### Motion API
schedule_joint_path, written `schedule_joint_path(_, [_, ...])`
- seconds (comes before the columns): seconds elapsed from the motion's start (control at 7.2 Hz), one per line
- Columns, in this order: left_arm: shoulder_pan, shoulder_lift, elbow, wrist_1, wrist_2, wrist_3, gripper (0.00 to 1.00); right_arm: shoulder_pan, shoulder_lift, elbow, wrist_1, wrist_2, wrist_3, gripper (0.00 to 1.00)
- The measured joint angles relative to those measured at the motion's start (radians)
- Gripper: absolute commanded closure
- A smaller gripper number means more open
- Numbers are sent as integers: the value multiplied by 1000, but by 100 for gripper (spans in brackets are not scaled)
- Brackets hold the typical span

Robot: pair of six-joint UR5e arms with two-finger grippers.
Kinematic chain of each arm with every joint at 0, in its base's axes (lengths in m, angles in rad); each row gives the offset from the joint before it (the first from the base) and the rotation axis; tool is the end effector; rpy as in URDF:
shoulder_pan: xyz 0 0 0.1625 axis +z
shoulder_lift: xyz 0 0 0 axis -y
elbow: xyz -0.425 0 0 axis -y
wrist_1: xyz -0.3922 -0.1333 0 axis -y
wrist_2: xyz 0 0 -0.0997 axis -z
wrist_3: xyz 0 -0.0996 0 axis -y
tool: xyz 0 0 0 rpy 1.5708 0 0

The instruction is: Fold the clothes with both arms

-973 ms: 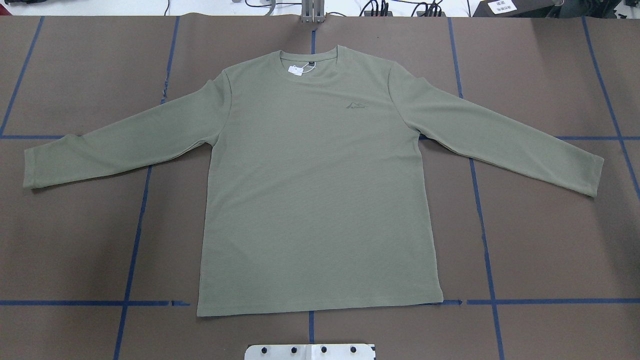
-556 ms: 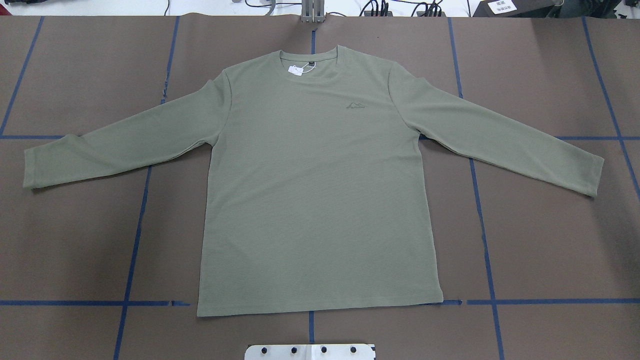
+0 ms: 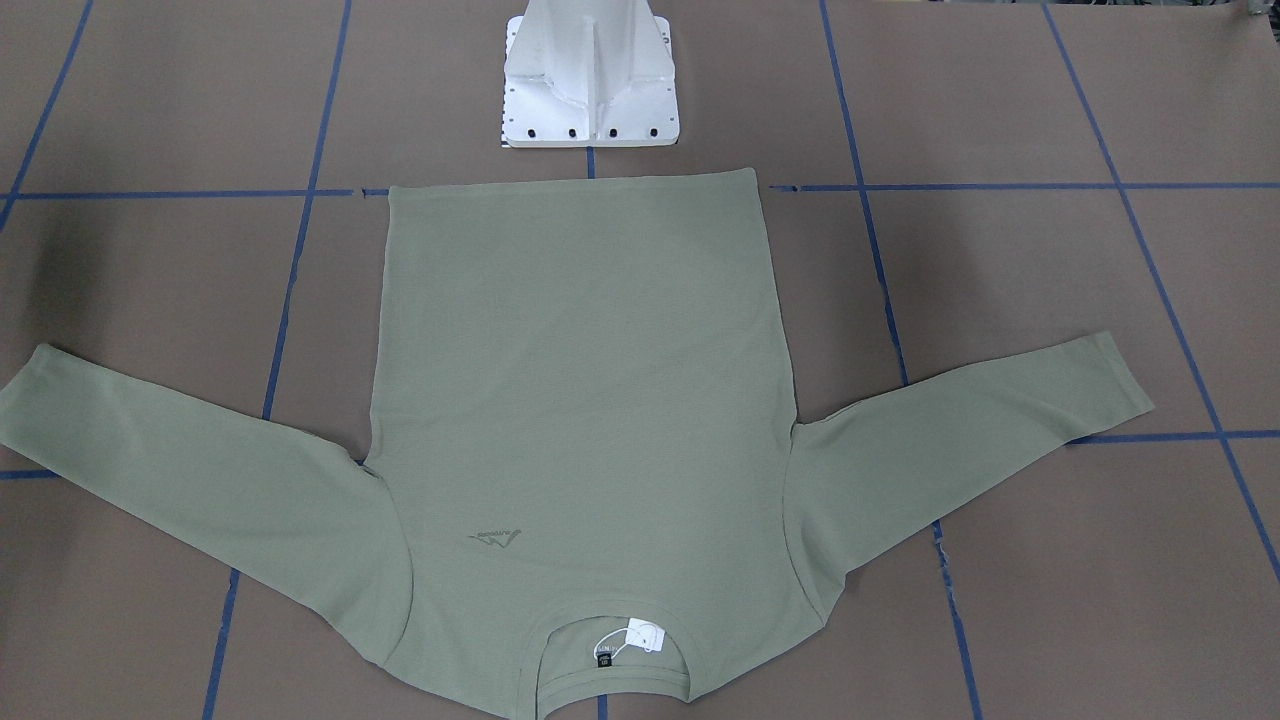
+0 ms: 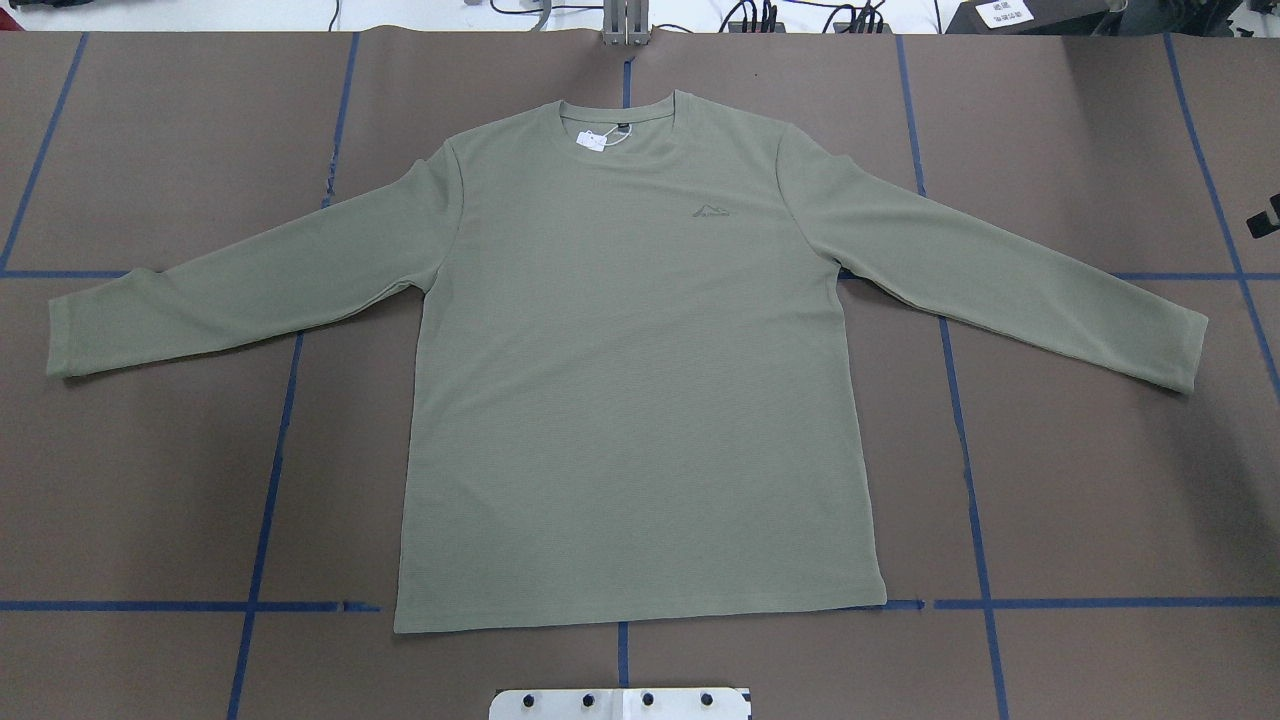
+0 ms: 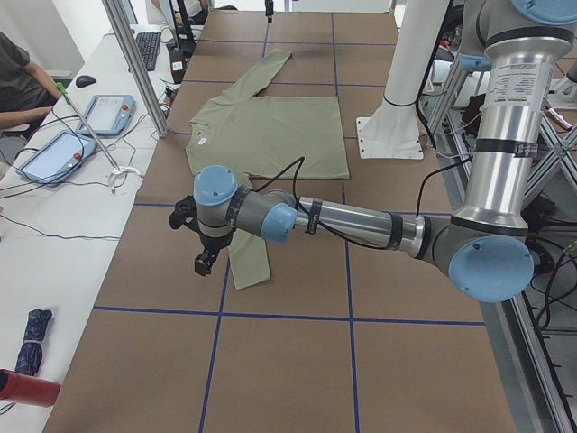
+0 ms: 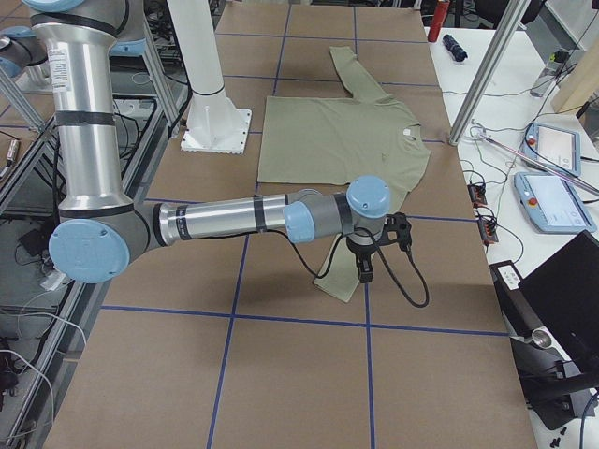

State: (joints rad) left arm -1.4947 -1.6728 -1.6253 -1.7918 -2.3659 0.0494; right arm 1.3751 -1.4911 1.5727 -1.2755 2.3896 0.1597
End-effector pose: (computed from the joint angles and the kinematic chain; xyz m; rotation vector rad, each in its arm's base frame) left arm -0.0203 -0.5522 0.5522 0.3476 0.7919 0.2676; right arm -0.0461 -0.5439 0.5808 0.2070 -0.8594 -0.1879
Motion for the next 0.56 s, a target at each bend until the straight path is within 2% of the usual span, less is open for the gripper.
schedule_joint_path(0.28, [2,22,11,-95,-27,-109,0,-83,-31,-128,286,-70,118,0])
schedule_joint_path(0.56, [3,71,14,-204,-30,-130,0,-159,-34,-197,398,-91,206,0])
